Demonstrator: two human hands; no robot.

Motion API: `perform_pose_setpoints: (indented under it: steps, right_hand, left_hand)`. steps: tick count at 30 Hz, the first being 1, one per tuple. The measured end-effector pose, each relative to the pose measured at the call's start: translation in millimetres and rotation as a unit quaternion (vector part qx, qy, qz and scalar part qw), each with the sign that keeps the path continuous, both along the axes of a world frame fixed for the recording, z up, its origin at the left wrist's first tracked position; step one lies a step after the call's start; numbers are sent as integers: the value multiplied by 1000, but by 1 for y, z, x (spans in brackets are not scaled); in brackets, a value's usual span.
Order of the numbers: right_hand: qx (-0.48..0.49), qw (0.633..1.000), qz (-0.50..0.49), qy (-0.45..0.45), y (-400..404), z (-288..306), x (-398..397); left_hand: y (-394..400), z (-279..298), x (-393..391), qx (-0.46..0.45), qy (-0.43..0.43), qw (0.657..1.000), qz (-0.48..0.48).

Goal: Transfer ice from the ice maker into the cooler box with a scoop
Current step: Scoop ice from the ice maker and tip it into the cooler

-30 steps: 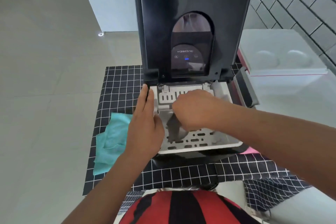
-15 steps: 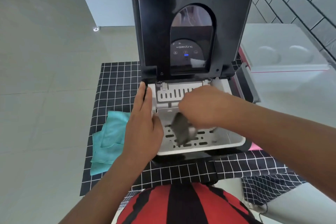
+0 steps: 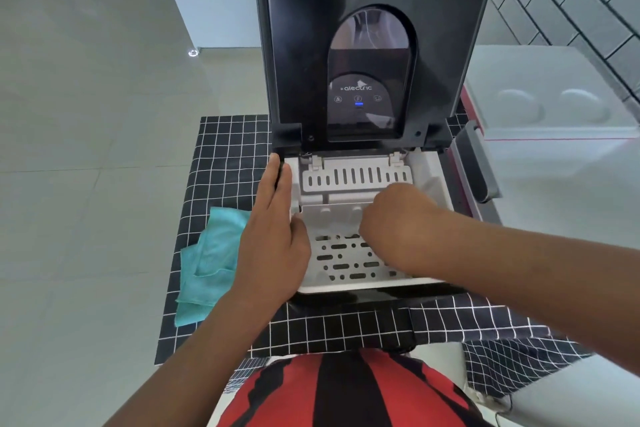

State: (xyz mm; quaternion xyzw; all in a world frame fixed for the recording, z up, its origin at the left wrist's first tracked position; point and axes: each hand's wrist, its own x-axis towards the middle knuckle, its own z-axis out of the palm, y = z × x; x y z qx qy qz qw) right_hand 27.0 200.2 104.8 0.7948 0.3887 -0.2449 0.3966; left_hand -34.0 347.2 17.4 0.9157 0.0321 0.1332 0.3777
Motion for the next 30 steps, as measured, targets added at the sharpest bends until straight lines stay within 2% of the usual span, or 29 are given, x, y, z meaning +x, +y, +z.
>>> perform_pose_setpoints:
  steps: [6,9,16,22,24,27,30]
  right_hand:
    - [29,999,31,4,19,9,5]
    - [89,995,37,4,31,10,7]
    - [135,984,-60,96,9,10,21]
    - [208,966,-124,94,-21,10,31]
    - [202,954,-179,132,-30,13,41]
    - [141,932,-263,205,-26,14,49]
    - [114,935,-254,221,-3,9,53]
  left_hand:
    - [1,-1,0,-10,5,1000,-8]
    - [1,-2,0,-13,5,1000,-9]
    - [1,-2,1,-11,10,1000,-3]
    - [1,-1,0,-12,14,1000,-2]
    - [1,-1,0,-15,13,1000,-2]
    - [1,-2,0,-16,10,1000,1]
    - [2,-3,1,-18,4,1000,0]
